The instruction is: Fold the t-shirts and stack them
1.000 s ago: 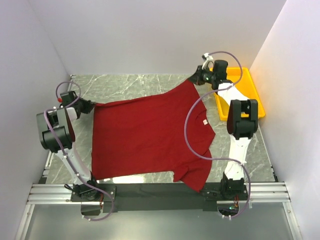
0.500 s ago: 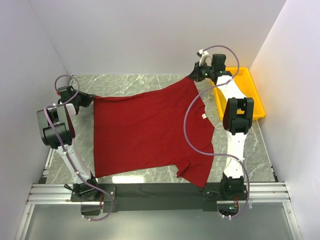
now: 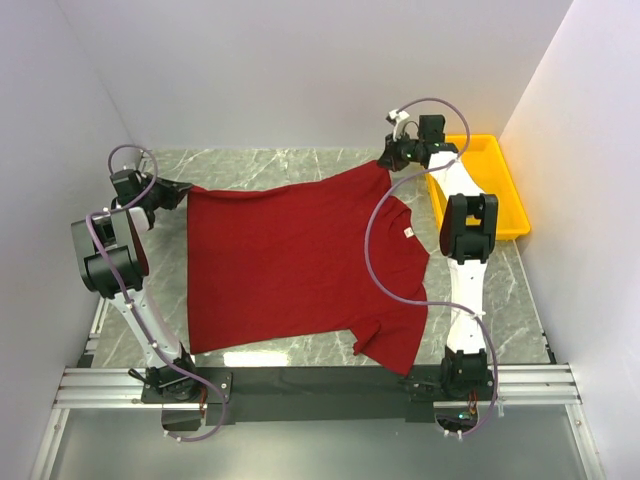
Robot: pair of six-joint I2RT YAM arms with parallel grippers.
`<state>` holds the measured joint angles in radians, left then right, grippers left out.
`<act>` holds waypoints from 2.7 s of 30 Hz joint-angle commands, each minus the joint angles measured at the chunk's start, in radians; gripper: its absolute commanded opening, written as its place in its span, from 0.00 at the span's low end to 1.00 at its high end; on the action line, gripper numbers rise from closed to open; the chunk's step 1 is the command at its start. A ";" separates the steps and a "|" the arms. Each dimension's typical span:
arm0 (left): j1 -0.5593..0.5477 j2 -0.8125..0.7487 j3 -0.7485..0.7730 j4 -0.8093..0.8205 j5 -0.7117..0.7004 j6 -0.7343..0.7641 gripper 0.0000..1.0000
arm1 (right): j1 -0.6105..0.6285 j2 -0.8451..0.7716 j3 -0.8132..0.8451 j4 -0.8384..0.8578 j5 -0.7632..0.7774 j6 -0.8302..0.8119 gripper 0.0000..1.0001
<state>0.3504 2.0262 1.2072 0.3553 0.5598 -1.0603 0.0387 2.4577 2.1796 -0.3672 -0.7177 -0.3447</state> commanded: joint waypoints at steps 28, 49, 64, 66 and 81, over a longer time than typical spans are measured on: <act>0.019 -0.060 0.023 0.030 0.100 0.063 0.01 | 0.044 -0.057 -0.119 0.258 0.074 -0.508 0.00; 0.064 -0.061 0.066 -0.002 0.111 0.089 0.01 | 0.017 -0.063 -0.222 0.507 -0.065 -0.603 0.00; 0.068 -0.037 0.074 -0.029 0.100 0.097 0.01 | -0.003 -0.138 -0.343 0.694 -0.055 -0.540 0.00; 0.068 -0.026 0.086 -0.073 0.069 0.112 0.01 | -0.003 -0.155 -0.371 0.728 -0.063 -0.492 0.00; 0.050 0.051 0.190 -0.150 0.049 0.111 0.01 | -0.020 -0.194 -0.363 0.680 -0.216 -0.335 0.00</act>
<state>0.4057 2.0739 1.3449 0.1997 0.6075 -0.9768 0.0364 2.3302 1.7851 0.3107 -0.8795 -0.7116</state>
